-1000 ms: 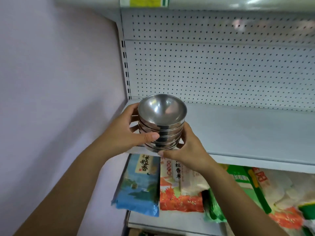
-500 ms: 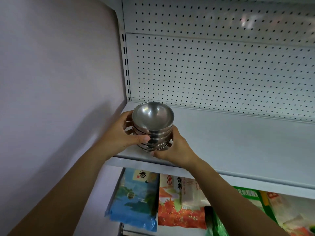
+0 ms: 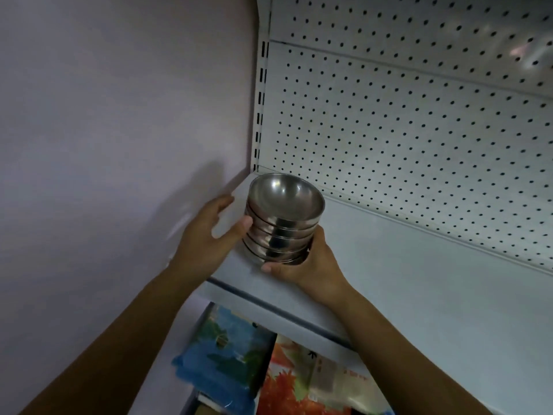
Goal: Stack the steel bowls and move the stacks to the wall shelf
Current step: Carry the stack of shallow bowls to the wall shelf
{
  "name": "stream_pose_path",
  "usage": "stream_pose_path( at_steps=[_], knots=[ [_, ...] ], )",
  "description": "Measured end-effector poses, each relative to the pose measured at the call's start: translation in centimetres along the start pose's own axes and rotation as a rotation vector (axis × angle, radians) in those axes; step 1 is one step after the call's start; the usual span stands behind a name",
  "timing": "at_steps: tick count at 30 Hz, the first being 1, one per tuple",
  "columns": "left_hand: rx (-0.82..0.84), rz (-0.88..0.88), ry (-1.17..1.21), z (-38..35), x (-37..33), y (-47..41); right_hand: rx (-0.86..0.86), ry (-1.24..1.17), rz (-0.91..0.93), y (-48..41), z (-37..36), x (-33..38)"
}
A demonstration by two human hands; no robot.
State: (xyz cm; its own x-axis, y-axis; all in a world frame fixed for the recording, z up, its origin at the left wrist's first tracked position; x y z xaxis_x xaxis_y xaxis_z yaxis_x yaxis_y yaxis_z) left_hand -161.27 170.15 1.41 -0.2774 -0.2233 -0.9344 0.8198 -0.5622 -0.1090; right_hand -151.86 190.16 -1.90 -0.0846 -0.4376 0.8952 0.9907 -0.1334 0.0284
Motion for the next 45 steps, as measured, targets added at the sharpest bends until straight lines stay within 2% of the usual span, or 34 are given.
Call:
stream_pose_path(
  at_steps=[3, 6, 8, 10, 15, 19, 24, 27, 32, 39, 43, 45],
  knots=[
    [-0.237, 0.086, -0.169, 1.0, 2.6, -0.5, 0.012, 0.004, 0.01, -2.7, 0.7, 0.3],
    [-0.266, 0.211, -0.356, 0.9, 4.6, -0.9, 0.012, 0.002, -0.017, -6.1, 1.2, 0.0],
    [-0.264, 0.206, -0.541, 0.4, 5.0, -1.3, 0.012, 0.015, -0.042, -8.3, 1.5, 0.0],
    [-0.273, 0.178, -0.626, 0.4, 5.2, -1.6, 0.015, 0.045, -0.071, -10.4, 1.7, 0.1],
    [-0.29, 0.231, -0.601, 1.1, 5.4, -1.6, -0.019, 0.058, -0.102, -15.5, 2.4, 0.0],
    [-0.285, 0.271, -0.541, 1.1, 5.3, -1.6, -0.14, 0.09, -0.141, -18.6, 2.6, -0.5],
    [-0.279, 0.306, -0.529, 0.9, 5.7, -1.6, -0.184, 0.075, -0.133, -20.8, 2.7, -1.8],
    [-0.274, 0.319, -0.533, 0.8, 5.6, -1.8, -0.173, 0.08, -0.103, -21.8, 2.8, -2.9],
    [-0.249, 0.34, -0.574, 0.9, 5.5, -2.0, -0.152, 0.067, -0.129, -20.4, 2.9, -0.9],
    [-0.199, 0.353, -0.563, 0.9, 5.4, -1.9, -0.104, -0.056, -0.155, -20.6, 3.1, -0.7],
    [-0.168, 0.354, -0.56, 0.9, 5.7, -2.0, -0.042, -0.21, -0.166, -19.7, 2.7, 0.1],
    [-0.161, 0.354, -0.559, 0.8, 5.8, -2.0, -0.04, -0.16, -0.186, -18.1, 2.5, 1.0]
  ],
)
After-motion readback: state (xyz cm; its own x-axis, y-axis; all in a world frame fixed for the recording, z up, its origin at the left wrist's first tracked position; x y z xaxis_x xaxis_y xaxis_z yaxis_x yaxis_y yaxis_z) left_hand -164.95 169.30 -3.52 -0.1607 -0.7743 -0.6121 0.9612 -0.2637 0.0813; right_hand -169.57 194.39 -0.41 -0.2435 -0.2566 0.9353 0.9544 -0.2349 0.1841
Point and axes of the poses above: each hand's wrist, its own y-axis away from the middle knuckle, its own z-axis out of the back of the hand, x = y × z, the point moved 5 cm from there along -y, towards the middle knuckle, and after that the axes turned 14 degrees about x, right-handed, at the moved point
